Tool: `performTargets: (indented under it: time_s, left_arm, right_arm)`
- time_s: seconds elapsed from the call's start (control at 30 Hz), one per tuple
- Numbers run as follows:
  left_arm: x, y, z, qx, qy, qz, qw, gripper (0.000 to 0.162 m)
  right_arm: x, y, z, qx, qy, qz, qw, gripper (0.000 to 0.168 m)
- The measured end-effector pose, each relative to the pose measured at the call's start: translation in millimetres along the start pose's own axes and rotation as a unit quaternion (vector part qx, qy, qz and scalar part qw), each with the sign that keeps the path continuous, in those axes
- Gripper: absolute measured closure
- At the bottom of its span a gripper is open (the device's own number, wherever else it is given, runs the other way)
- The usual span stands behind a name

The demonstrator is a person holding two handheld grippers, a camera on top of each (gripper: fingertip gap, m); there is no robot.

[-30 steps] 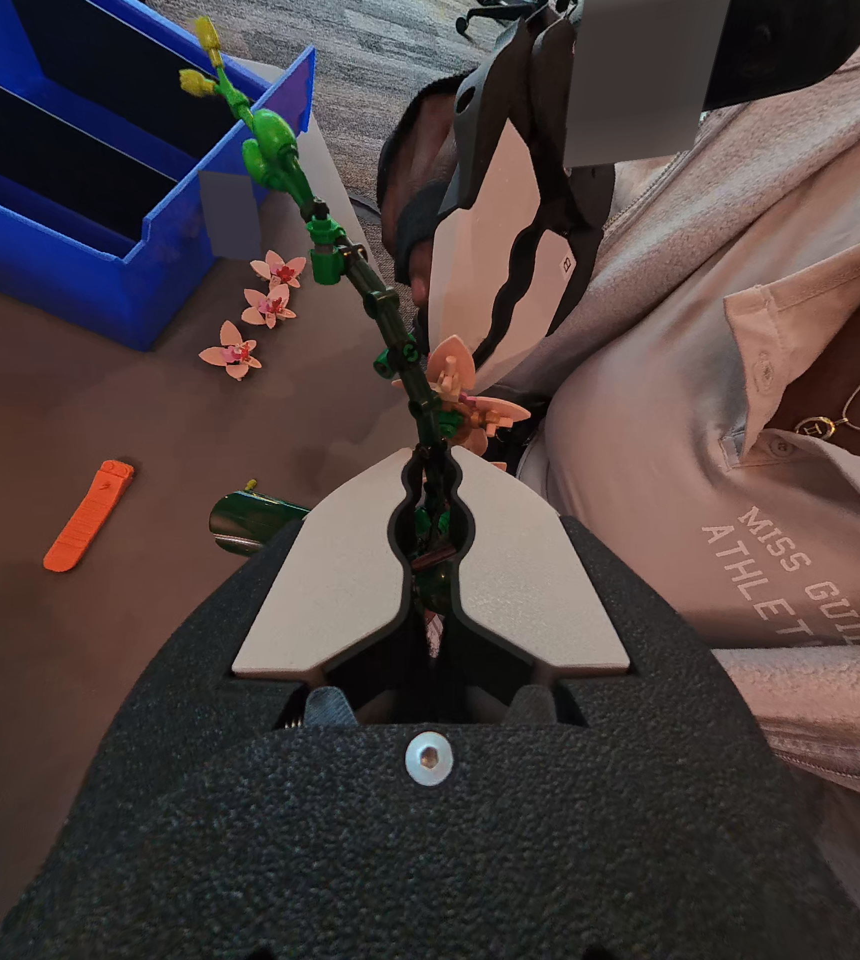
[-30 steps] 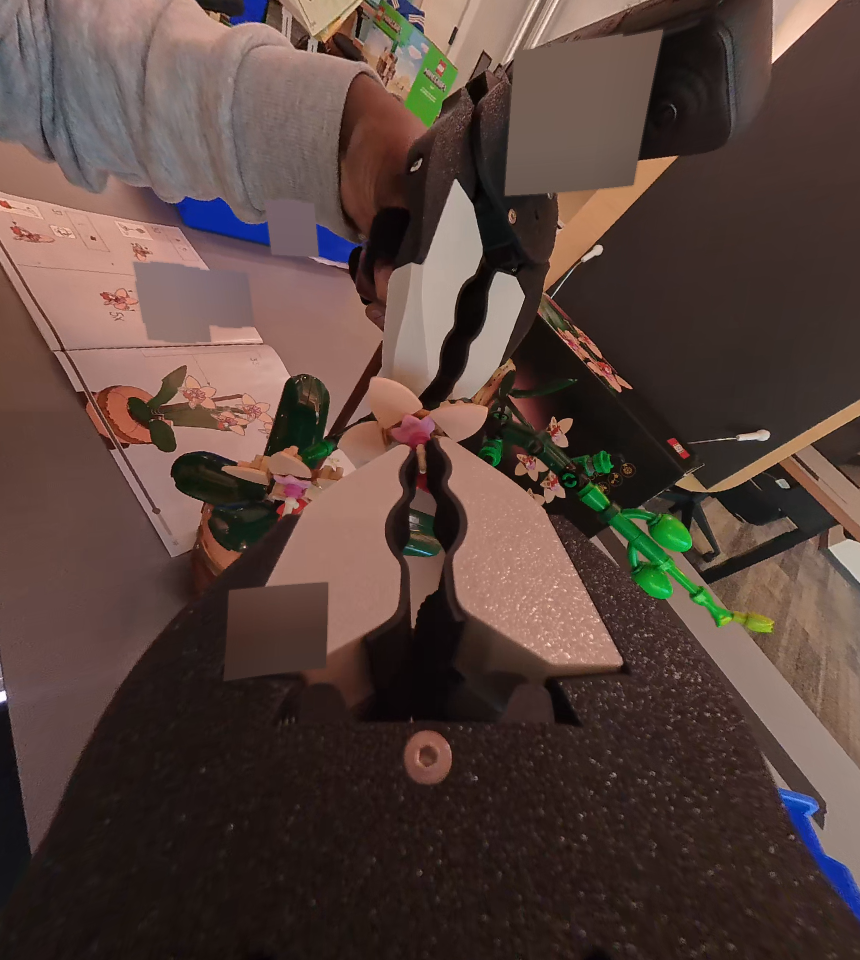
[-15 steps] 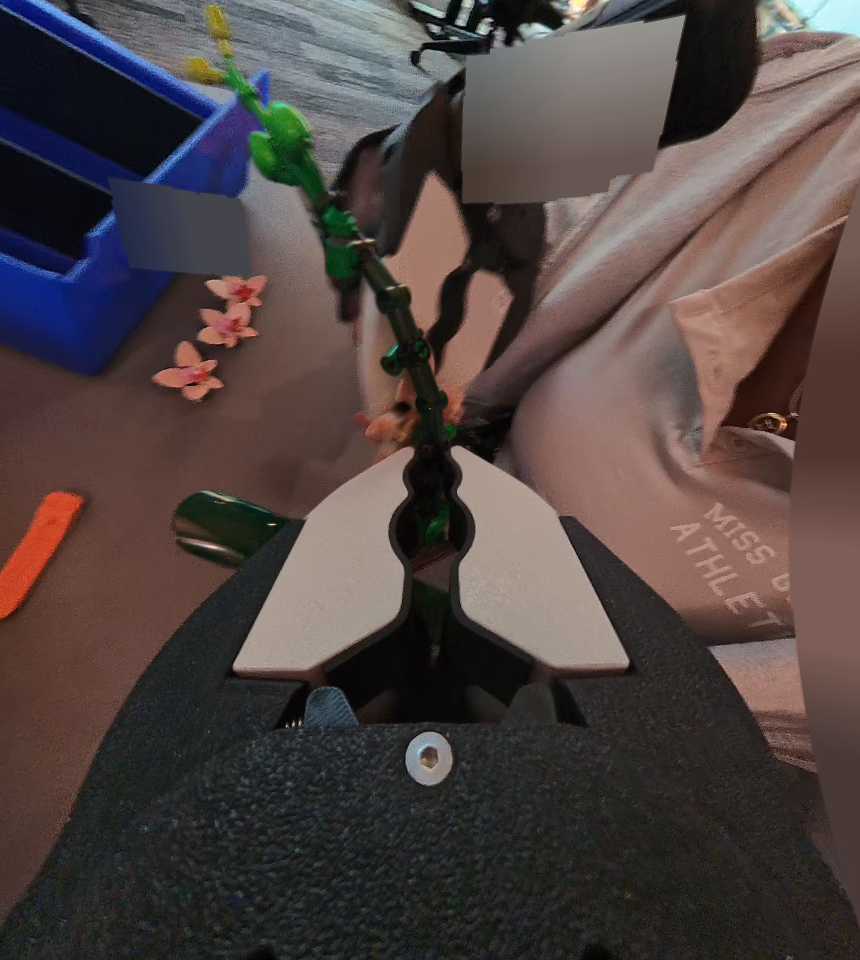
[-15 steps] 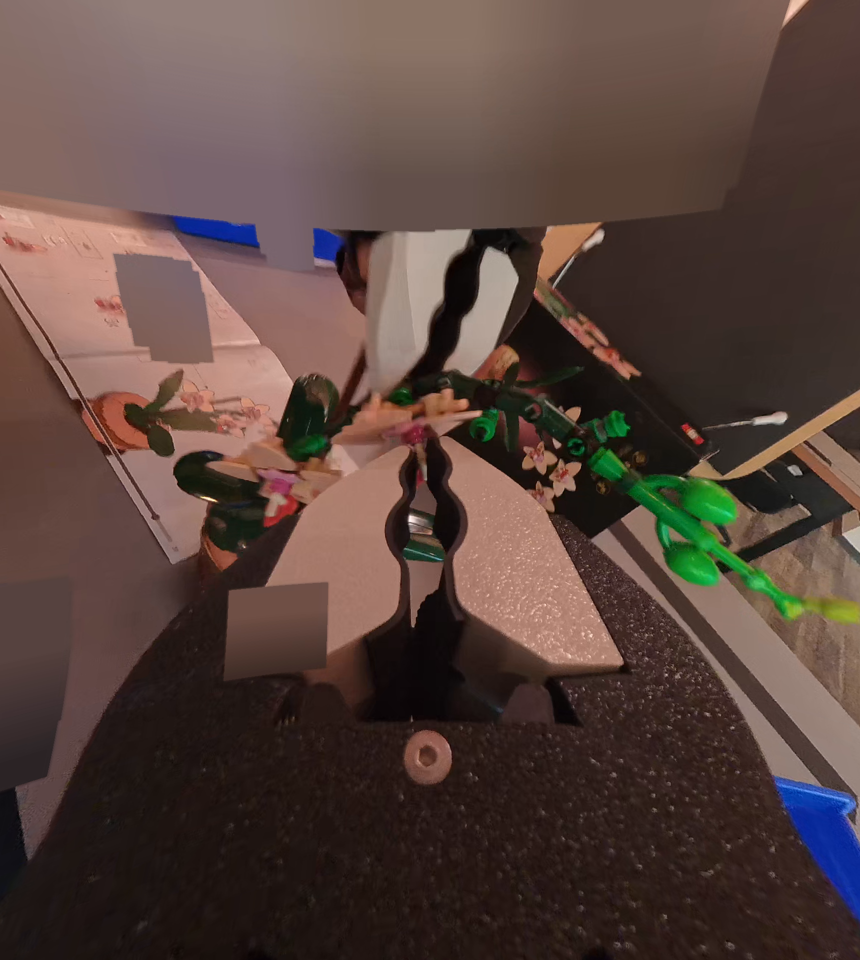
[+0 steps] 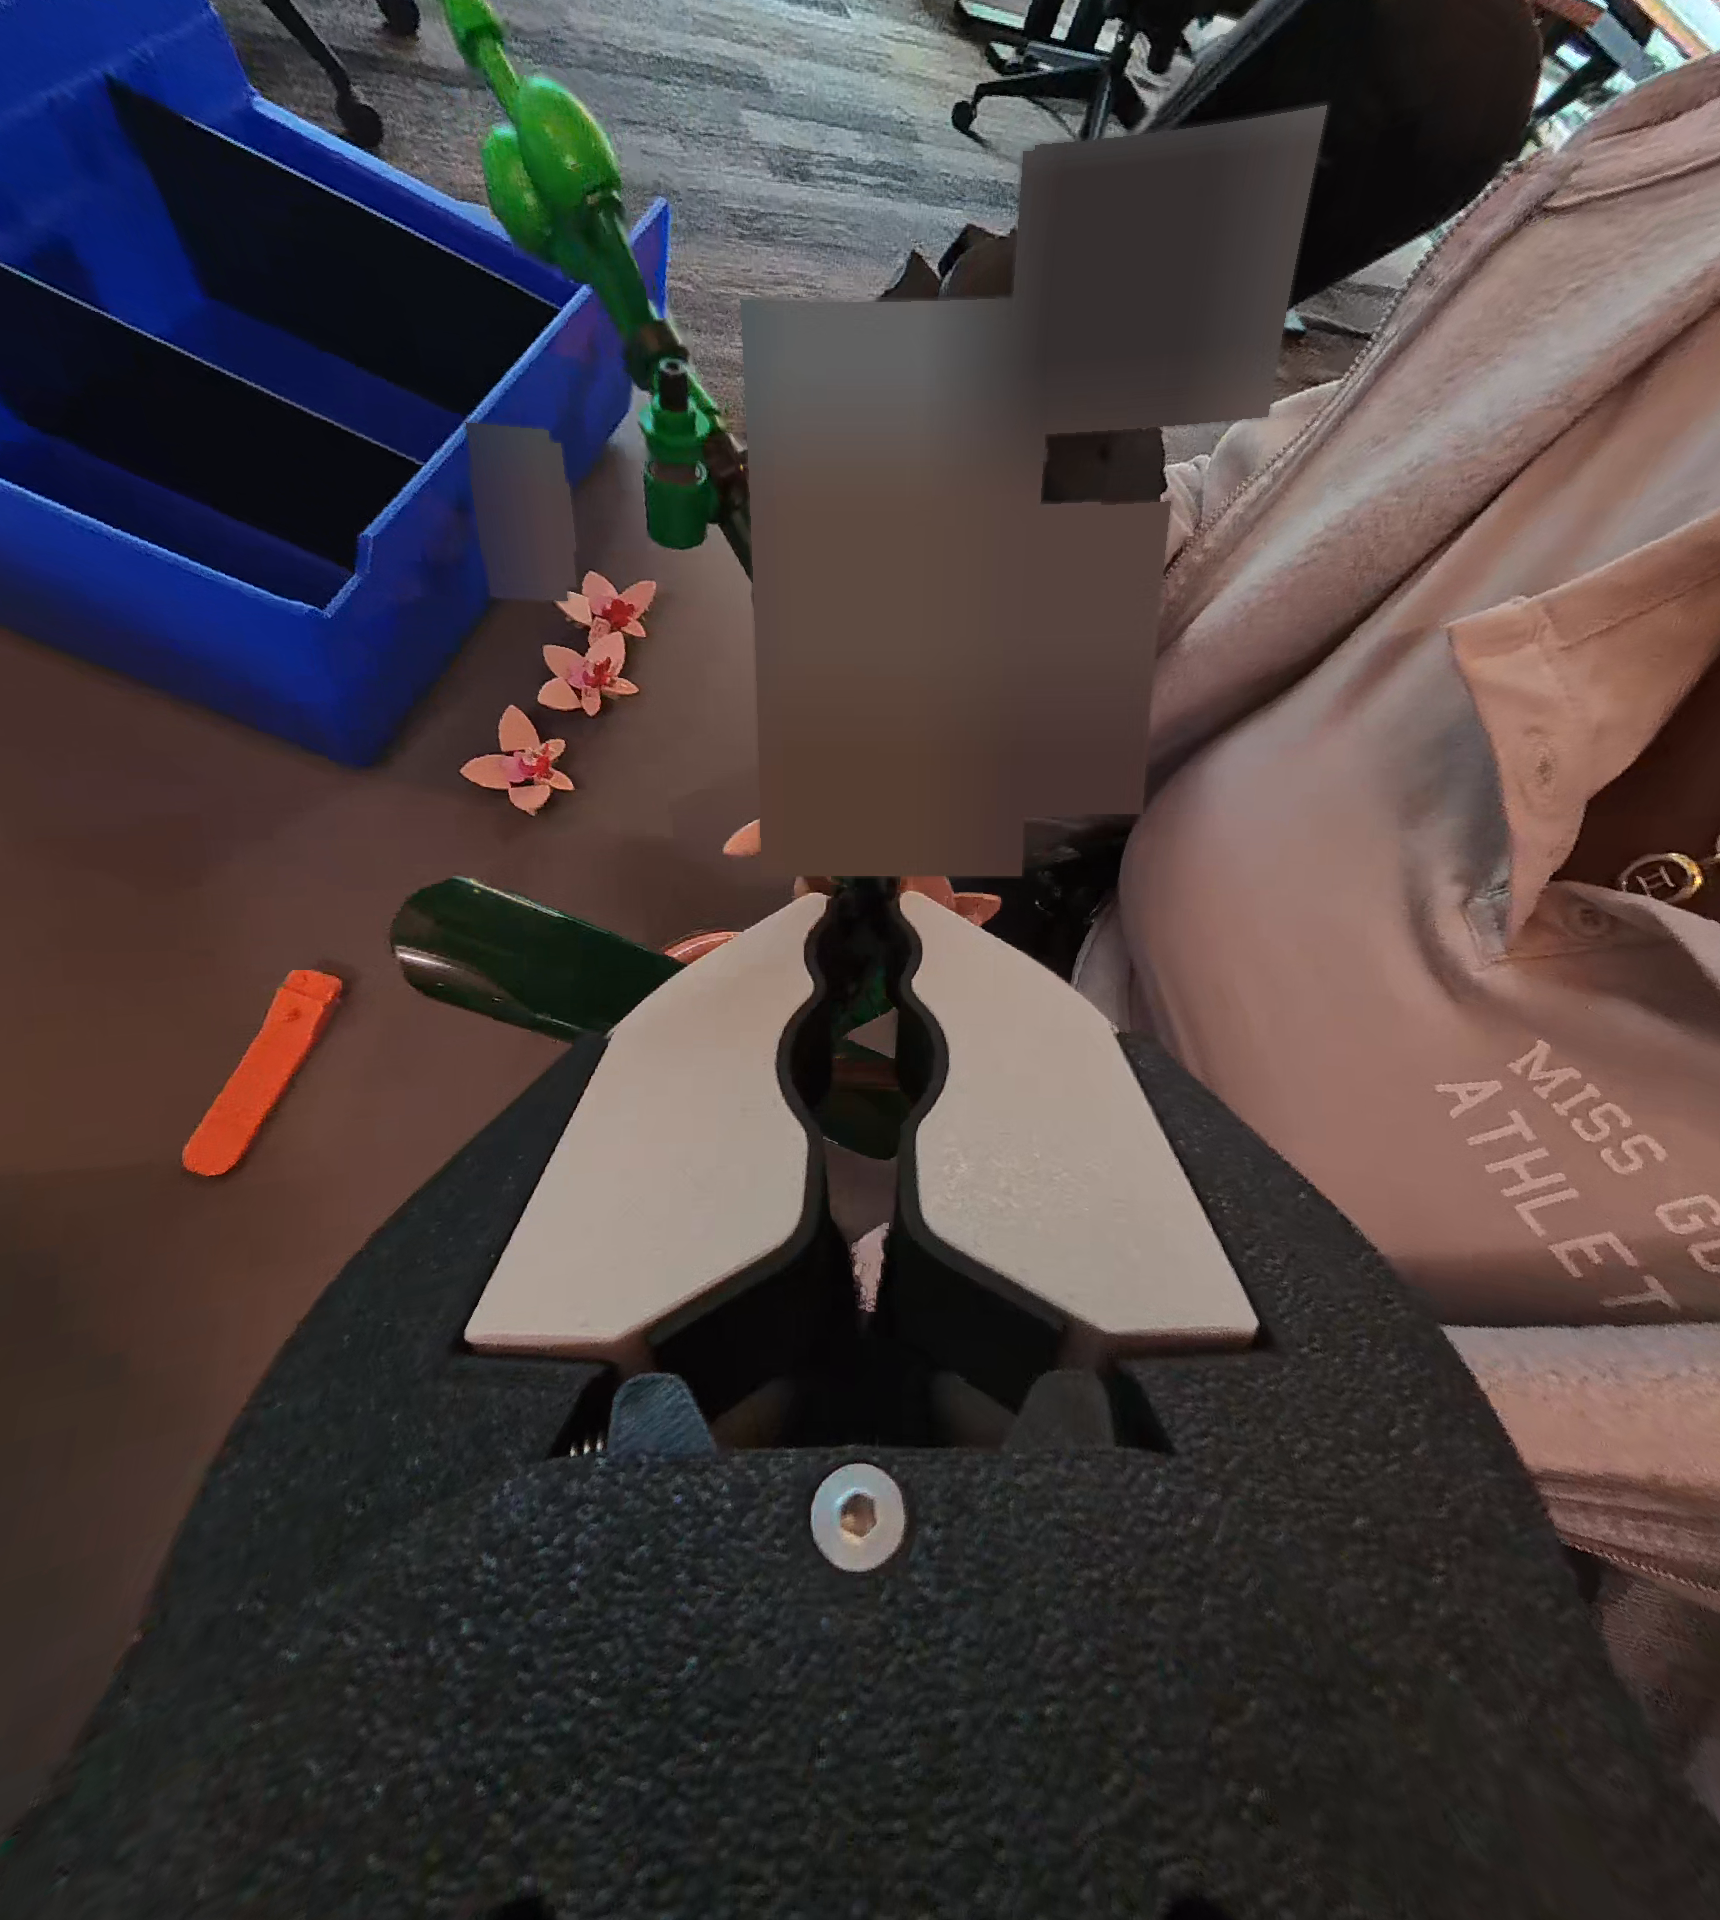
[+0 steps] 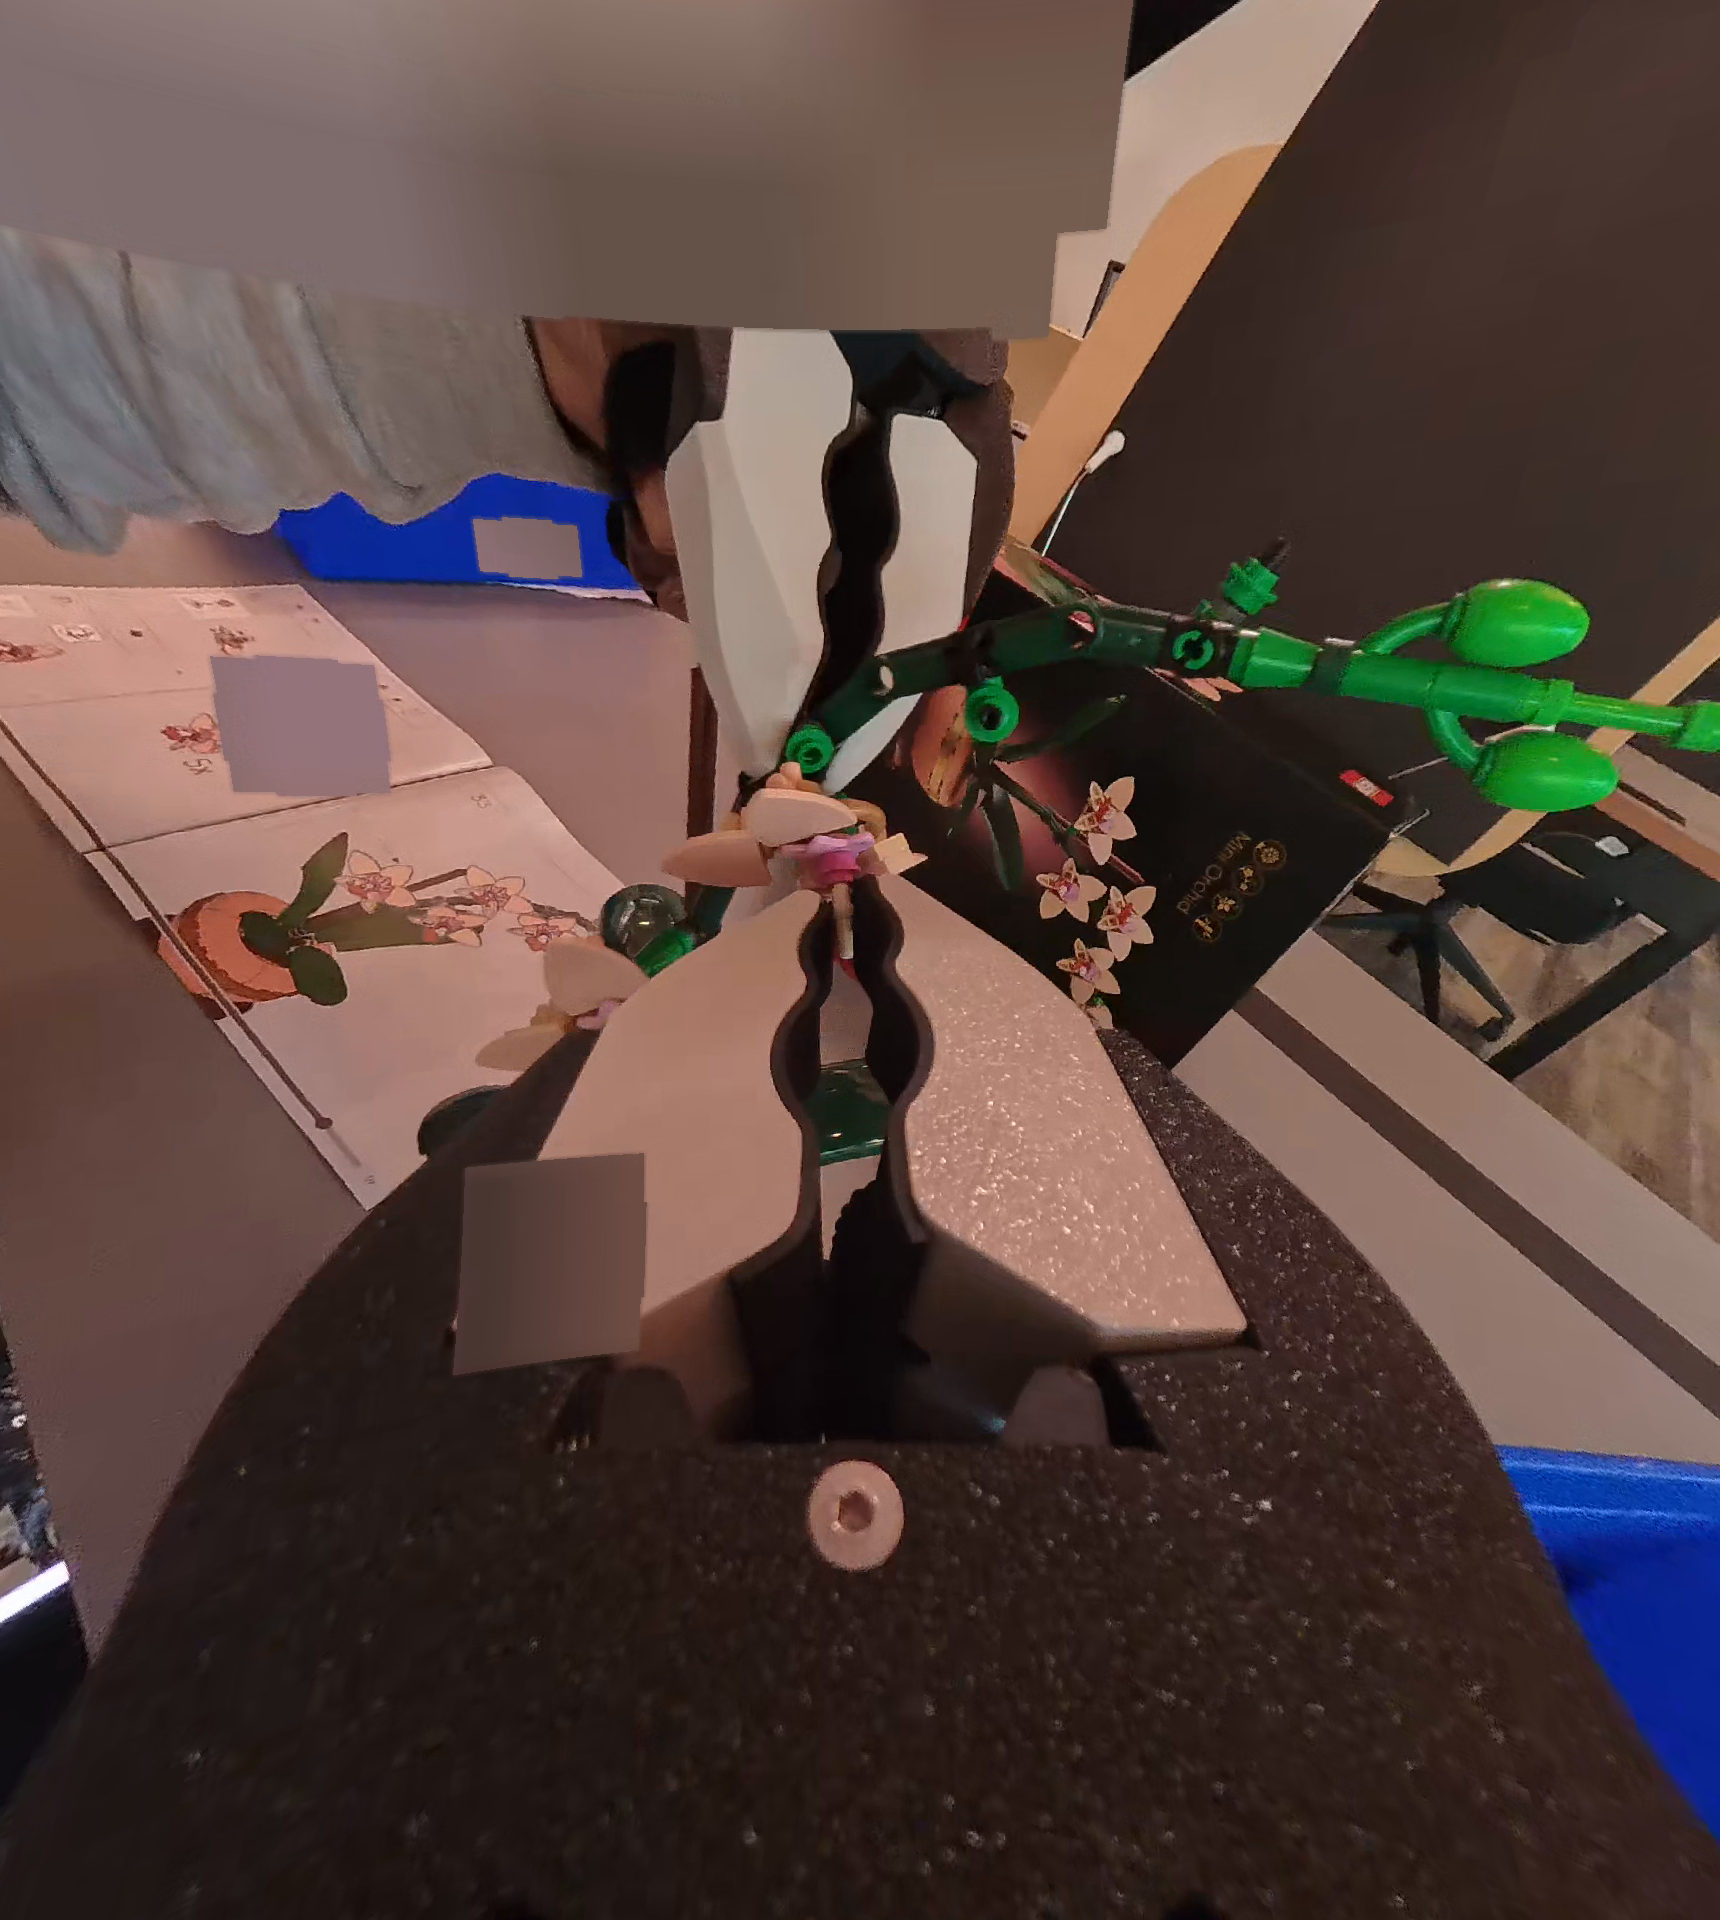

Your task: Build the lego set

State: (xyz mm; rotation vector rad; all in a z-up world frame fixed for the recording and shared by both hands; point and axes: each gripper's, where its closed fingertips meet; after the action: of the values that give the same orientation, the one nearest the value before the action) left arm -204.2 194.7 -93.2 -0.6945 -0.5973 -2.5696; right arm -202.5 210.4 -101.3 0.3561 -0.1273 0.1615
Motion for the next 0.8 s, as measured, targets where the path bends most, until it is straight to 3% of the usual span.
performTargets:
  time_s: [0.2,0.53,0.8]
  left_arm:
    - [-5.9,-8.6,4.7,0.017,-0.006,0.012,1.0,0.155]
    - [-16.2,-17.4,11.4,0.016,-0.023,0.038,0.999,0.155]
    - [-21.5,-20.1,13.9,0.006,-0.033,0.06,0.998,0.155]
  right_arm:
    - [7.5,9.8,1.7,0.019,-0.003,-0.02,1.0,0.165]
    - [17.3,24.2,-1.4,0.153,-0.099,-0.064,0.981,0.165]
    - [22.1,27.6,-5.0,0.159,-0.126,-0.078,0.976,0.164]
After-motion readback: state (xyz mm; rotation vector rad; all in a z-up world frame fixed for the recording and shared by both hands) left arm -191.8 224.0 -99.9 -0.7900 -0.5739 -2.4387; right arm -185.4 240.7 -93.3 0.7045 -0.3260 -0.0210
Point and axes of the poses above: each gripper's, where its closed fingertips meet, x back along the fingers, z out of its top, y = z × x across the jaws, and after that the axes turned 2 degrees about z, right-handed
